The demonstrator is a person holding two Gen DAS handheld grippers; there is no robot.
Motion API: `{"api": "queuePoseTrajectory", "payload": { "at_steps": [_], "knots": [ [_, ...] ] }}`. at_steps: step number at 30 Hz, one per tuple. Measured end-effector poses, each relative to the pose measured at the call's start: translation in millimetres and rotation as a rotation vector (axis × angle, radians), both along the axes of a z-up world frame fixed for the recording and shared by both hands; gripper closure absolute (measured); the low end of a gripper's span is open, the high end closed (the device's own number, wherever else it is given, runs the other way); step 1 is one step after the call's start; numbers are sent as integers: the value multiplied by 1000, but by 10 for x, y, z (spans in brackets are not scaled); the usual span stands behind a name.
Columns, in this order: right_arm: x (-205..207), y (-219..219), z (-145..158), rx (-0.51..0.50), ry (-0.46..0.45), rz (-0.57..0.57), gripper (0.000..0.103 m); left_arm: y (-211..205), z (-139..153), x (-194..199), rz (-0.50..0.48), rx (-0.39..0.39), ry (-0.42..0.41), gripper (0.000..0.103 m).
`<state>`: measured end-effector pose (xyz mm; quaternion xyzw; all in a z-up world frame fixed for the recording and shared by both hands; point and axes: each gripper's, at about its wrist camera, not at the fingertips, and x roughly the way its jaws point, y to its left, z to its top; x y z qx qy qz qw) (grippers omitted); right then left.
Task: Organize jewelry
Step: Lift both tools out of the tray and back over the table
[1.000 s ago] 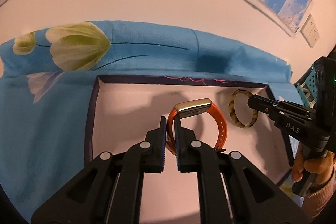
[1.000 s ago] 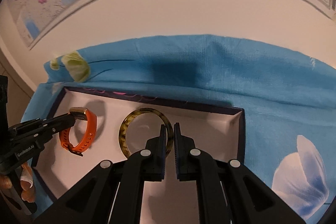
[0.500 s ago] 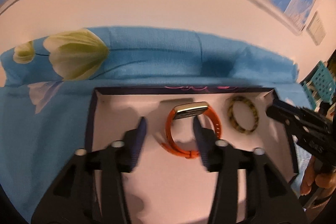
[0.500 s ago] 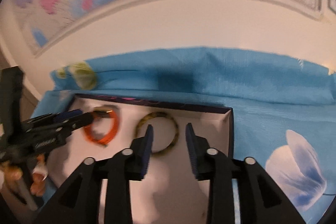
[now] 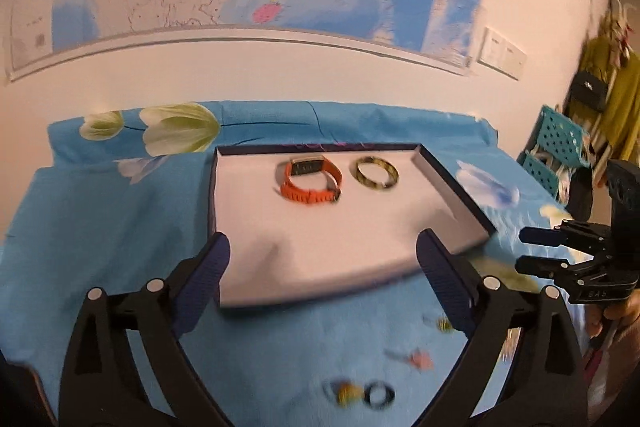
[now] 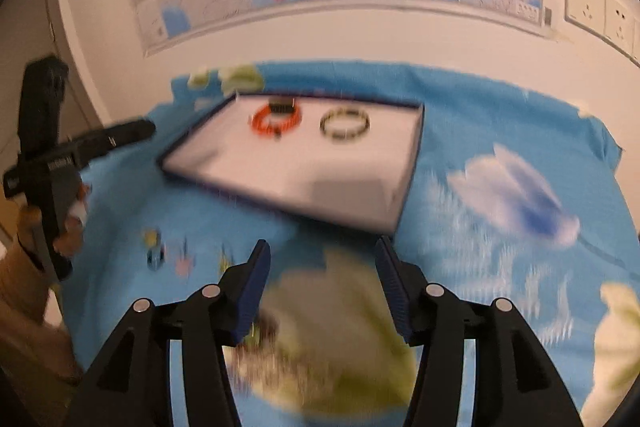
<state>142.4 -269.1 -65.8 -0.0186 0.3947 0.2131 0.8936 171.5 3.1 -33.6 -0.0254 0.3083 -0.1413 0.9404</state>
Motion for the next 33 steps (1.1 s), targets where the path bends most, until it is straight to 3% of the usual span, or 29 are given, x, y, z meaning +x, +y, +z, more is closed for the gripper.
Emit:
{"api": "queuePoseTrajectory", "payload": {
  "at_steps": [11,21,26,28,33],
  "knots": [
    [-437,34,-356,-14,74,19,50,-65,-177,-601,-28,17,-12,9],
    [-516,15,-328,-2,59,15,87,-47,-290,-725,-37,11,24,9],
    [-537,-9,-296,8,60,10,88,-41,-322,-770,-45,18,28,9],
    [-558,-17,-257,26,49,11,95,-44,-329,-775,-51,28,35,10],
    [-560,-58,-169,63,36,6,95,-54,-383,-805,-61,40,57,11]
  ]
}}
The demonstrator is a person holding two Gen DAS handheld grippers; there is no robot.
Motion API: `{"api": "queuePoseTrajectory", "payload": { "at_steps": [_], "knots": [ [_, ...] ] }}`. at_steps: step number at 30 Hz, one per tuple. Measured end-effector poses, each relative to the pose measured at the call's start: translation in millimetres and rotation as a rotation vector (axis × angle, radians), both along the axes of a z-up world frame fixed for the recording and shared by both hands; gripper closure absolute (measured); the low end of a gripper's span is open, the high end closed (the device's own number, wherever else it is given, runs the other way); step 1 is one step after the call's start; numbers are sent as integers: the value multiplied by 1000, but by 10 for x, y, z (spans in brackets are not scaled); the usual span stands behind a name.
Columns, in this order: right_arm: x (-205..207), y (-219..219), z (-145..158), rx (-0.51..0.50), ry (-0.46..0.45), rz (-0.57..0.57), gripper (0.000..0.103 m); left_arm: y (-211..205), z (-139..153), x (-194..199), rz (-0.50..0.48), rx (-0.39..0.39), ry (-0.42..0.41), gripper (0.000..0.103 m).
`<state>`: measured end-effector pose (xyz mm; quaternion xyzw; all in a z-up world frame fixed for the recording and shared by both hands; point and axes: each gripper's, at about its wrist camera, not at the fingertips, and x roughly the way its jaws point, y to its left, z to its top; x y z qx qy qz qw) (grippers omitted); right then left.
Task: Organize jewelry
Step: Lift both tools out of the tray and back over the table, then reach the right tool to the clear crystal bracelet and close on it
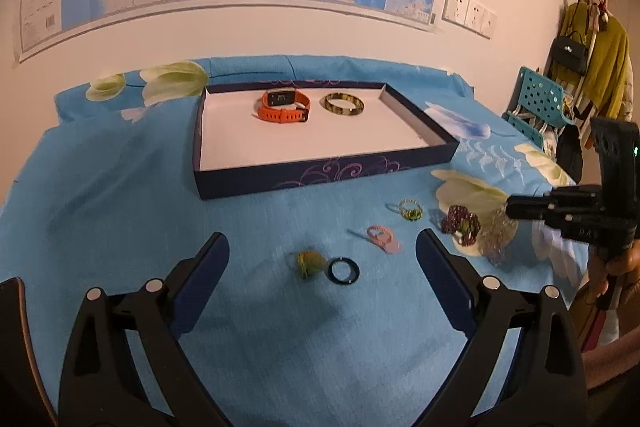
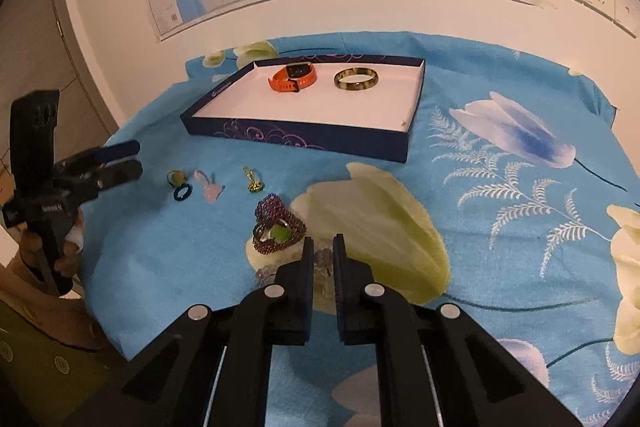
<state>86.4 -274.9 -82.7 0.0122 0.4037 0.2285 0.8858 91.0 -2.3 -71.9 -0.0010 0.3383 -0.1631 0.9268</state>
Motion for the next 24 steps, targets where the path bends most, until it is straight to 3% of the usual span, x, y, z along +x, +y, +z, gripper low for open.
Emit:
{"api": "queuePoseTrajectory", "payload": {
  "at_steps": [6,13,14,16,17,18,24],
  "knots": [
    [40,-63,47,56,-4,-21,95,-85,-121,64,-25,19,60,19],
    [103,-106,-91,40,47,-45,94,-143,-184,116,-56,11,106,27],
    [103,-109,-106,41,52,-49,91,-167,-183,104,-67,14,104,27],
    [102,-121,-133,46,59,-47,75,-224,-182,79,-90,20,106,28],
    [92,-127,-135,43,52,-52,60,-250,-186,69,-103,21,108,30],
    [78,-124,-132,39,47,-48,52,-276,-187,62,-113,23,110,30],
    [58,28,-180,-37,39,-8,49,-337,-199,63,-130,16,122,31]
  ]
}}
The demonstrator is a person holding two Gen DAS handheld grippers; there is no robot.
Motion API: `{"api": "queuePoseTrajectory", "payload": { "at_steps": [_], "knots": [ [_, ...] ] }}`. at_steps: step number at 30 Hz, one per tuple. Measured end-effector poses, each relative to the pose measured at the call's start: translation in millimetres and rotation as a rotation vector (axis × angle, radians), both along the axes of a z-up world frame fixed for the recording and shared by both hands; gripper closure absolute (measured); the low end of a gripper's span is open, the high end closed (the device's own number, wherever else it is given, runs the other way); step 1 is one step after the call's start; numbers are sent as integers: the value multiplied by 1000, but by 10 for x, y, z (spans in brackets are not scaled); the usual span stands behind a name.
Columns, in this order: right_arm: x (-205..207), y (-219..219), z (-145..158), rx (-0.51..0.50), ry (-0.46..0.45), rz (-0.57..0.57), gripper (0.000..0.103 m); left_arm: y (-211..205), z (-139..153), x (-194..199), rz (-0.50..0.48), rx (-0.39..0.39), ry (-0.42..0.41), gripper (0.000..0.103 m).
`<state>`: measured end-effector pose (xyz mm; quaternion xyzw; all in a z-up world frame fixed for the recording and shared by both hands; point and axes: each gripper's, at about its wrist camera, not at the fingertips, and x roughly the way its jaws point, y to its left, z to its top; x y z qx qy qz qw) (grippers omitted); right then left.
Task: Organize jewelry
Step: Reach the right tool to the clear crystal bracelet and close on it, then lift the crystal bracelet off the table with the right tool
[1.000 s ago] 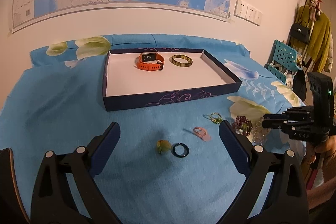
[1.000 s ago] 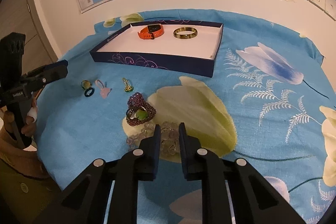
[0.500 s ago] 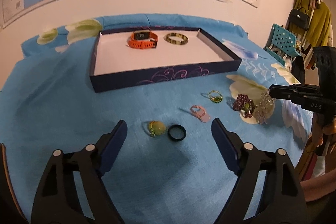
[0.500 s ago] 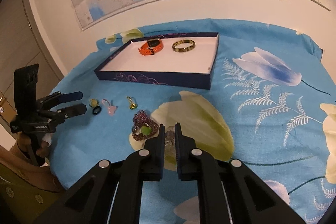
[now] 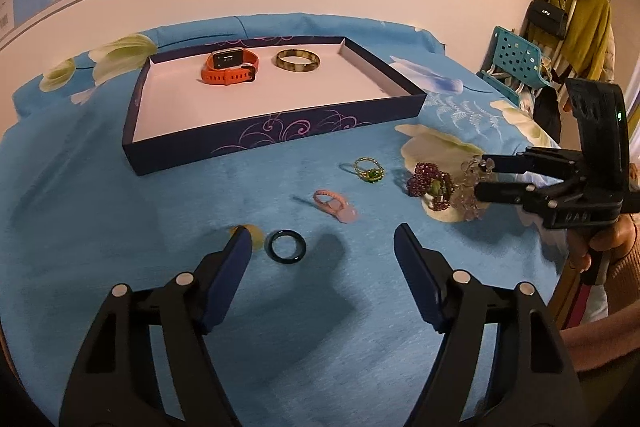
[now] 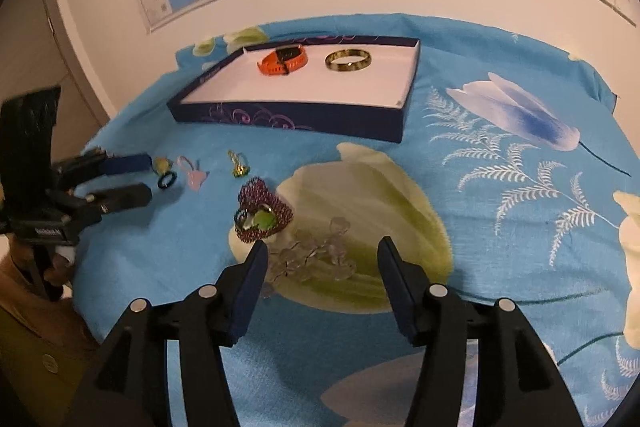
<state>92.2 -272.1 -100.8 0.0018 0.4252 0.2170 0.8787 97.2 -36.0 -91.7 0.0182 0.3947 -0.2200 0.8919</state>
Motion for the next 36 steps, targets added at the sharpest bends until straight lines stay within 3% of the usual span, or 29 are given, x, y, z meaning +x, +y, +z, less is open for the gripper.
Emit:
{"api": "queuePoseTrajectory", "payload": {
  "at_steps": [1,3,5,21,36],
  "knots": [
    [3,18,-15,-8,0,4,50,-6,-7,4,-1,0,4,31],
    [7,37,-28,-10,0,14,74,4,-15,11,-1,2,9,31],
    [6,31,-13,0,-2,14,89,9,-18,7,2,0,11,31],
    [-45,-184,358,143,-84,-19,92,94,-28,46,32,4,17,31],
    [34,-128,236,146,-46,-27,91,242,-48,147,80,12,37,36]
  ]
}}
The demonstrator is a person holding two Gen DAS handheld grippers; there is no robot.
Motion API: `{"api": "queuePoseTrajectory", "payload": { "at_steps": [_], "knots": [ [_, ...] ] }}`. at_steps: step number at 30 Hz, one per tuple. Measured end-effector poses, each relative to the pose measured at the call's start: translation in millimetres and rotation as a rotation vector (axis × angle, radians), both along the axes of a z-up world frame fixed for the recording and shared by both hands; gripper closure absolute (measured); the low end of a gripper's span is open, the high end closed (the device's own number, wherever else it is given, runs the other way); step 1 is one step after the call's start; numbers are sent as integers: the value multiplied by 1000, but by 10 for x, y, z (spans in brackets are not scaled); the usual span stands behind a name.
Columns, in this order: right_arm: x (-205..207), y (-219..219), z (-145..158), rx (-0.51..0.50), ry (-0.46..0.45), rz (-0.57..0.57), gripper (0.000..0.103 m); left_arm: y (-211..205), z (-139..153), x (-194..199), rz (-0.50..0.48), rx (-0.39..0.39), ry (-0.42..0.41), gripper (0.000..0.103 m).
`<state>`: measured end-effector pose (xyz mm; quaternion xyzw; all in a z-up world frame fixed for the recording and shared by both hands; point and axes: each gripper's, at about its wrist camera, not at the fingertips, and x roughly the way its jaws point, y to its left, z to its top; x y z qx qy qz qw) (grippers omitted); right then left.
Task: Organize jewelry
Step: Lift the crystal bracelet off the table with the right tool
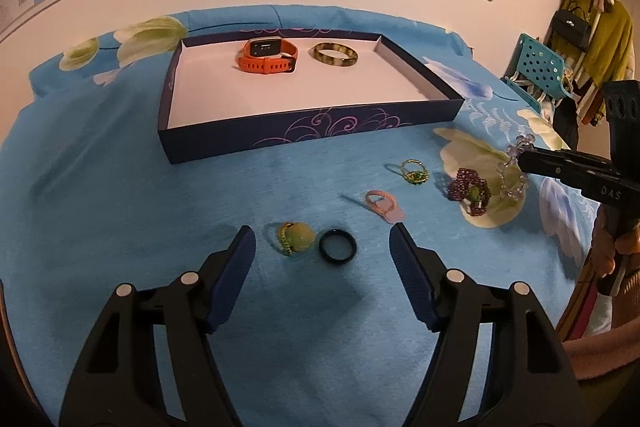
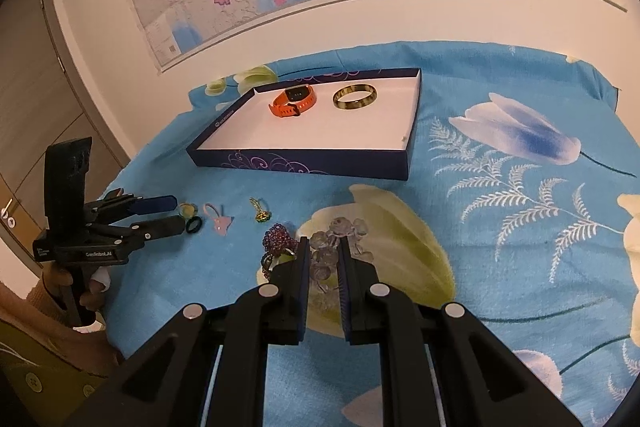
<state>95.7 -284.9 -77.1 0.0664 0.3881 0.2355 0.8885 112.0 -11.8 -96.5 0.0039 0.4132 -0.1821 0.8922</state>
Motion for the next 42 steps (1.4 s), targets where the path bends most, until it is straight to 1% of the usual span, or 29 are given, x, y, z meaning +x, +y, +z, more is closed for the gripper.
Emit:
{"api": "queuePoseTrajectory", "payload": {
  "at_steps": [8,12,13,16,17,18,19,23,26,27,29,34,38,41,42],
  "knots": [
    [31,-45,-73,10,34,-13,91,21,-29,33,8,-6,13,37],
    [56,-108,-123,54,68,-10,90,14,-24,20,3,-6,12,37],
    [60,-114,-141,46,73,-15,90,10,-21,15,2,-5,11,37],
    [71,-144,-204,43,99,-27,84,-14,-2,-19,-11,-10,5,37],
    [73,-151,-217,45,107,-25,80,-24,-1,-20,-13,-8,4,37],
    [65,-153,-230,39,112,-24,73,-37,-3,-26,-16,-6,5,37],
    [50,-145,-236,26,110,-23,72,-45,-7,-30,-19,-7,6,37],
    [-3,-121,-250,-12,102,-18,74,-61,-17,-32,-22,-8,10,37],
    [-21,-168,-226,-11,87,-35,80,-62,-8,-33,-24,-11,9,37],
    [-26,-193,-211,-6,81,-42,86,-65,-6,-37,-25,-11,8,37],
    [-38,-258,-167,38,71,-45,86,-72,-2,-47,-29,-13,6,37],
    [-56,-311,29,97,16,-45,86,-98,11,-68,-43,-17,1,37],
    [-113,-222,201,177,-34,31,86,-118,22,-86,-52,-20,-3,37],
    [-66,-279,238,228,-20,26,86,-123,28,-86,-55,-22,-4,37],
    [-50,-279,227,223,-13,20,86,-127,28,-86,-55,-23,-3,37]
  ]
}}
